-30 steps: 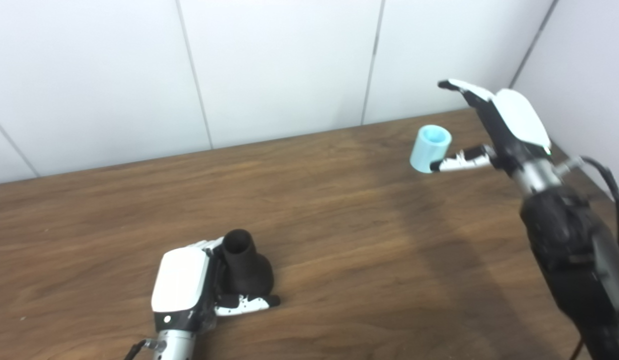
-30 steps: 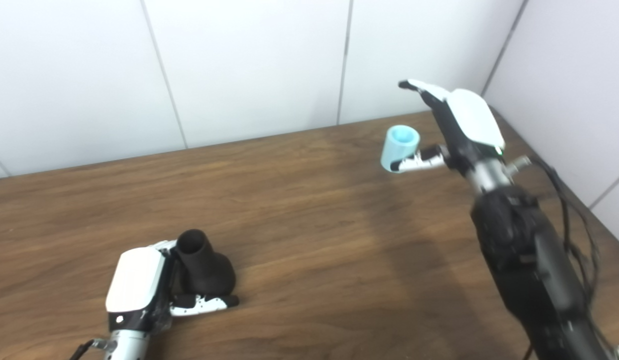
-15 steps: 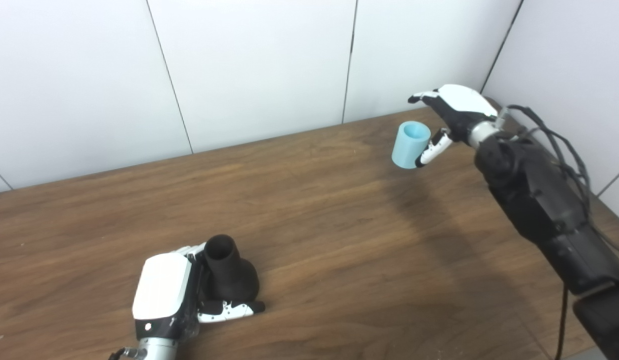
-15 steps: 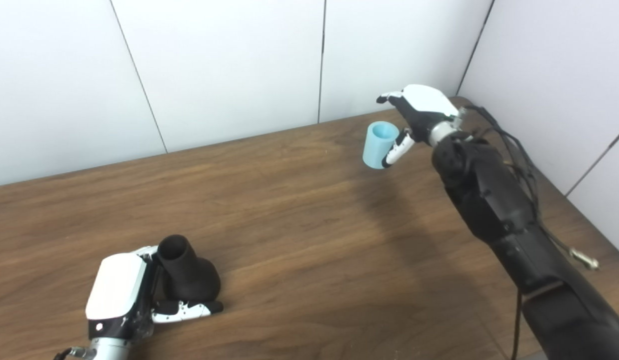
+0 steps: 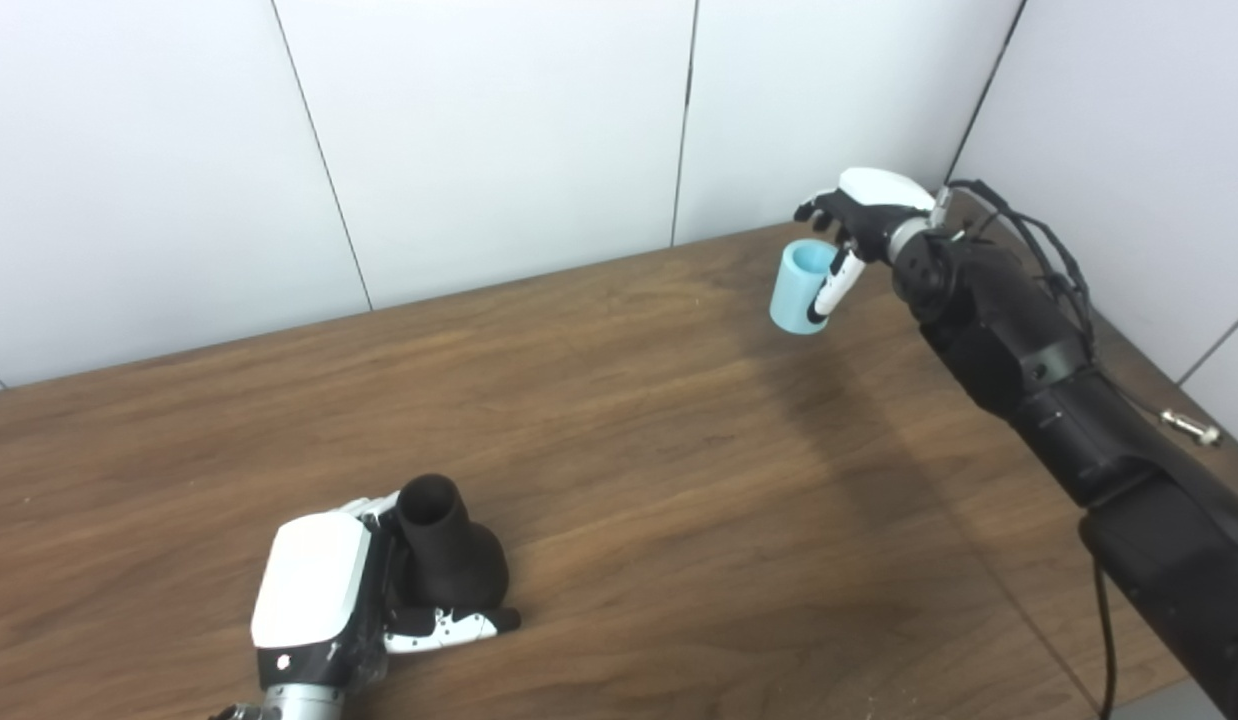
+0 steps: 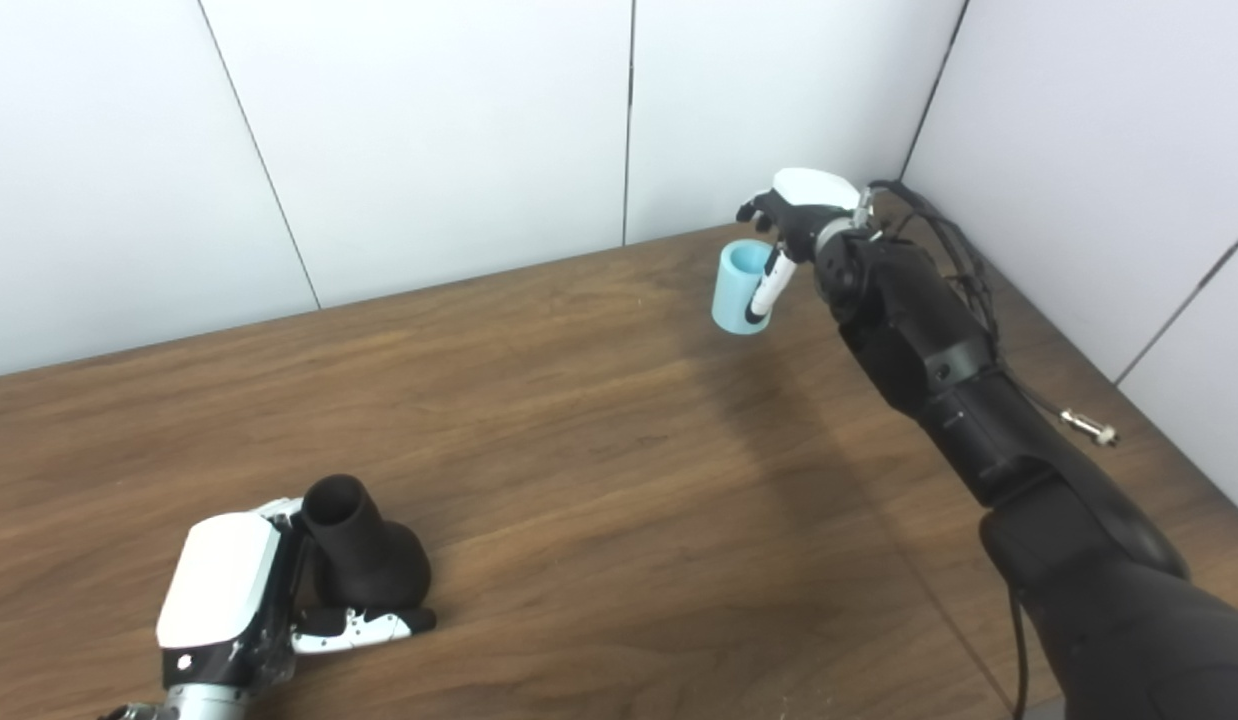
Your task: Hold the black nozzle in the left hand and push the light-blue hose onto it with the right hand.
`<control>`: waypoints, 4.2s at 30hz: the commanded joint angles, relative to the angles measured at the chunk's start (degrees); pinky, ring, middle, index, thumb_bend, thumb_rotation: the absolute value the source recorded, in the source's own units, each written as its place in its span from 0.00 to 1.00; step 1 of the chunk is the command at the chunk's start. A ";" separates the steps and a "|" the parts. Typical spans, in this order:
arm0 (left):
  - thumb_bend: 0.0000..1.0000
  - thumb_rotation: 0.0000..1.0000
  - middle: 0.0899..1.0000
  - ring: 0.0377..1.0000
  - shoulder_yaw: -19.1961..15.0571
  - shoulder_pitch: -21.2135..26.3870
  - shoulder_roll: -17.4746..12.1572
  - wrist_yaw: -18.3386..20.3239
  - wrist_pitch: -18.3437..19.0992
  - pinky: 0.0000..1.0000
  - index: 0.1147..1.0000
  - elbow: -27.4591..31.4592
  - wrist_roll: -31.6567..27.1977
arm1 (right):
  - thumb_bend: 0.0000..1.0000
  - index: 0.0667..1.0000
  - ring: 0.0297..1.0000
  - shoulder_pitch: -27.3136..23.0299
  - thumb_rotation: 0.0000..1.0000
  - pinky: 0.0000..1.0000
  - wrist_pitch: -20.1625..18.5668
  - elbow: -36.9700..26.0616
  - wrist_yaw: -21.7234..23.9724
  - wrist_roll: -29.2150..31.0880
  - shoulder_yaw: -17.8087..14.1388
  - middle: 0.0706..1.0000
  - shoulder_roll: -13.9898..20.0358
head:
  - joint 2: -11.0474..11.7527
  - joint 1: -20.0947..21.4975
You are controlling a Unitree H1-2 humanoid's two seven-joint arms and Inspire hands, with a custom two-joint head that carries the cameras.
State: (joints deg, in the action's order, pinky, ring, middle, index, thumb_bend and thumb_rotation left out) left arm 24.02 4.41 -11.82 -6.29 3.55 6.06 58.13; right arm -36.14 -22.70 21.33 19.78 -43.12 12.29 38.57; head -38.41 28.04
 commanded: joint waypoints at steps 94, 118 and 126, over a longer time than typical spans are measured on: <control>0.52 0.00 0.41 0.53 9.05 -3.40 7.11 0.73 8.22 0.54 0.44 -3.52 8.20 | 0.52 0.47 0.38 6.29 0.00 0.40 -1.22 -56.66 20.81 6.90 1.13 0.47 -11.87 | -3.91 -29.12; 0.52 0.00 0.41 0.53 9.72 -2.96 7.39 0.88 9.20 0.54 0.44 -3.72 8.94 | 0.52 0.47 0.38 9.01 0.00 0.37 -1.65 -55.95 17.88 10.45 1.21 0.47 -17.16 | -4.81 -31.64; 0.52 0.00 0.41 0.54 9.93 -2.98 7.90 1.26 9.71 0.55 0.44 -3.40 9.44 | 0.52 0.48 0.37 9.78 0.00 0.35 -0.54 -55.35 18.11 10.60 2.46 0.46 -16.68 | -5.21 -31.81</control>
State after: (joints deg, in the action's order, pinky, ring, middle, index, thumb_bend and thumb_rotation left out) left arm 31.92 3.20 -4.31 -9.35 13.11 5.21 67.54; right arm -25.63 -24.46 -33.58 38.66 -32.83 14.59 21.48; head -43.59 -3.69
